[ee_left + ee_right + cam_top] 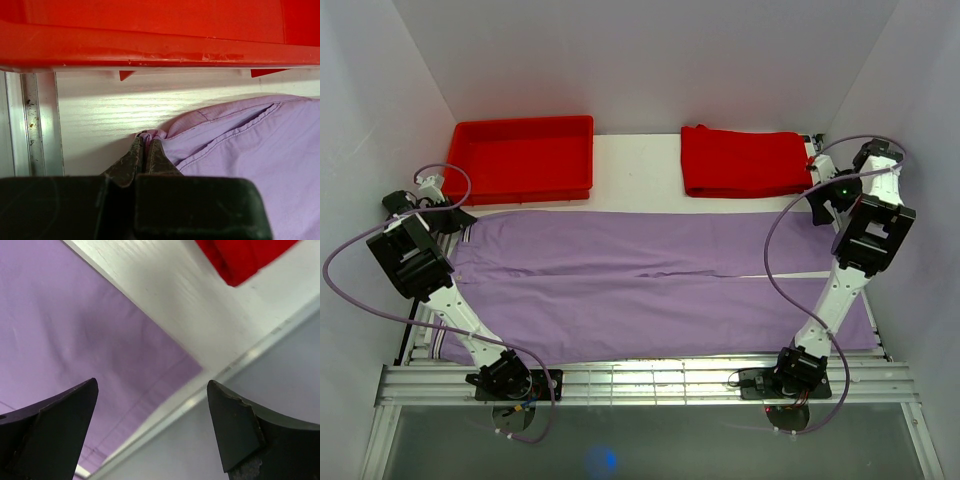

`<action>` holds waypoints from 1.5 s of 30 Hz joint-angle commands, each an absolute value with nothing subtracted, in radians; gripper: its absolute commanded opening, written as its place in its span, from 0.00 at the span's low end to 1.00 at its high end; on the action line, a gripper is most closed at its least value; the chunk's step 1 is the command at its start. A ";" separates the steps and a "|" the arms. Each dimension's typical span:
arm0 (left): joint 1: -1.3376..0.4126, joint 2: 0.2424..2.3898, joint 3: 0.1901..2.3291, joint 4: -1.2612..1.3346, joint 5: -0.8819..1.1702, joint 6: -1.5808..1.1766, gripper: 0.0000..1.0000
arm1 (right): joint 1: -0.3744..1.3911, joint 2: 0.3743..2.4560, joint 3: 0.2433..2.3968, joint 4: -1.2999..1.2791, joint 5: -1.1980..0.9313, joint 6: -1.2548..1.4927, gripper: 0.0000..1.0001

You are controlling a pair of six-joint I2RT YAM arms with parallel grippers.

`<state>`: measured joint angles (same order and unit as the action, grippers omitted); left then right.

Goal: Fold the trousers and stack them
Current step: Fold the trousers

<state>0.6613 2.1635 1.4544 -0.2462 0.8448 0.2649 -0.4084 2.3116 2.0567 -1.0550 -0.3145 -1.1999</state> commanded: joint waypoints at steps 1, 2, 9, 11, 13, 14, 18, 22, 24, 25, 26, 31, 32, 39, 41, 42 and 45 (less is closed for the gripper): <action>0.681 2.123 1.477 -0.273 0.807 0.281 0.00 | -0.403 2.378 2.083 -1.098 -0.387 -1.141 0.95; 0.683 2.122 1.477 -0.276 0.808 0.282 0.00 | -0.403 2.384 2.066 -1.085 -0.384 -1.137 0.96; 0.681 2.128 1.470 -0.287 0.799 0.282 0.00 | -0.402 2.483 2.042 -1.068 -0.368 -1.131 0.94; 0.680 2.131 1.474 -0.291 0.796 0.281 0.00 | -0.402 2.508 2.039 -1.083 -0.361 -1.137 0.81; 0.681 2.131 1.479 -0.293 0.796 0.276 0.00 | -0.399 2.522 2.033 -1.101 -0.359 -1.144 0.59; 0.681 2.131 1.482 -0.293 0.798 0.272 0.00 | -0.399 2.522 2.031 -1.120 -0.360 -1.160 0.47; 0.680 2.126 1.505 -0.317 0.818 0.268 0.00 | -0.396 2.465 2.008 -1.124 -0.376 -1.180 0.12; 0.680 2.105 1.531 -0.363 0.860 0.284 0.00 | -0.399 2.384 2.011 -1.144 -0.400 -1.207 0.08; 0.680 2.086 1.555 -0.394 0.876 0.311 0.00 | -0.403 2.323 2.014 -1.157 -0.419 -1.224 0.08; 0.681 2.079 1.577 -0.423 0.883 0.321 0.00 | -0.405 2.304 2.014 -1.176 -0.425 -1.230 0.08; 0.683 2.068 1.588 -0.439 0.908 0.346 0.00 | -0.408 2.283 2.013 -1.189 -0.431 -1.241 0.08; 0.721 1.973 1.605 -0.524 1.020 0.434 0.00 | -0.433 2.123 1.945 -1.229 -0.460 -1.299 0.08; 0.732 1.954 1.594 -0.532 1.044 0.446 0.00 | -0.445 2.099 1.928 -1.242 -0.460 -1.311 0.08; 0.876 1.842 1.578 -0.832 1.239 0.785 0.00 | -0.541 1.851 1.677 -1.289 -0.439 -1.462 0.08; 0.955 1.833 1.582 -1.029 1.262 1.016 0.00 | -0.589 1.795 1.597 -1.289 -0.420 -1.514 0.08; 0.981 1.836 1.583 -1.114 1.269 1.120 0.00 | -0.604 1.740 1.553 -1.286 -0.393 -1.570 0.08; 1.112 1.839 1.533 -1.405 1.234 1.482 0.00 | -0.678 1.631 1.366 -1.246 -0.324 -1.685 0.08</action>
